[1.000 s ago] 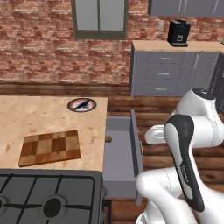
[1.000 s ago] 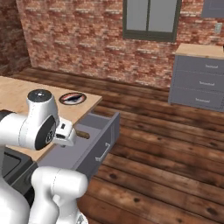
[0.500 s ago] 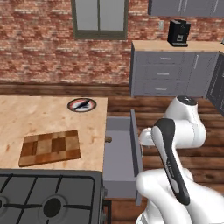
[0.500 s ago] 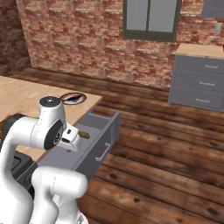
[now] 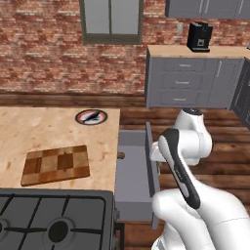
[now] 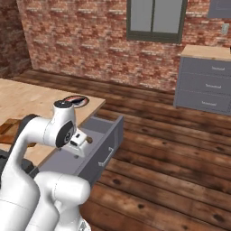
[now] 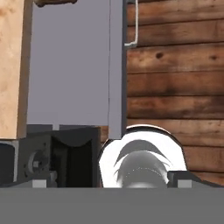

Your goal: Pick up the knife from the drawer and place it on the cutting board. Then place the meat from the plate to the cutting board.

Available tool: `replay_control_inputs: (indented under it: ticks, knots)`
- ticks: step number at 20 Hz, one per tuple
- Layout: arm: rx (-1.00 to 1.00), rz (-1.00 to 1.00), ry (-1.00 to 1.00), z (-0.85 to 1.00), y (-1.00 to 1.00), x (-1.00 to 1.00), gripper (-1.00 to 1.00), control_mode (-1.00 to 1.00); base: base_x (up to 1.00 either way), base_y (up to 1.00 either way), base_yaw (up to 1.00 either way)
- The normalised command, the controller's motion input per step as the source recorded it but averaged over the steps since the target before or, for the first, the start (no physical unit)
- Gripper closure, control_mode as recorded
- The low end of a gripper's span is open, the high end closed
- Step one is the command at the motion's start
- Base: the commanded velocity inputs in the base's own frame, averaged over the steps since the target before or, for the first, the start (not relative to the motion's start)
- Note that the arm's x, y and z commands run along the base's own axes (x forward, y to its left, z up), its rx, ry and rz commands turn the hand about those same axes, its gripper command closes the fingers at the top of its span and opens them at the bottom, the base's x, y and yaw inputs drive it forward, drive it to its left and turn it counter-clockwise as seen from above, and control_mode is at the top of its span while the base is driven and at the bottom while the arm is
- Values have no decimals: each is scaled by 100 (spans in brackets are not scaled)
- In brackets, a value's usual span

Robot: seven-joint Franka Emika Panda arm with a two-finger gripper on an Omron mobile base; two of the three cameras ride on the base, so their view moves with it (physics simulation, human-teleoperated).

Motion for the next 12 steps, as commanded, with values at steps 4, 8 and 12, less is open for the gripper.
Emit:
replay_control_inputs:
  ticks: [4, 8, 12]
  knots:
    - [0, 0, 16, -32, -9, 37, -100, -100, 0, 0, 0]
    - [0, 0, 11, -36, -10, 31, -100, -100, 0, 0, 0]
    - [0, 0, 8, -39, -3, 27, -100, -100, 0, 0, 0]
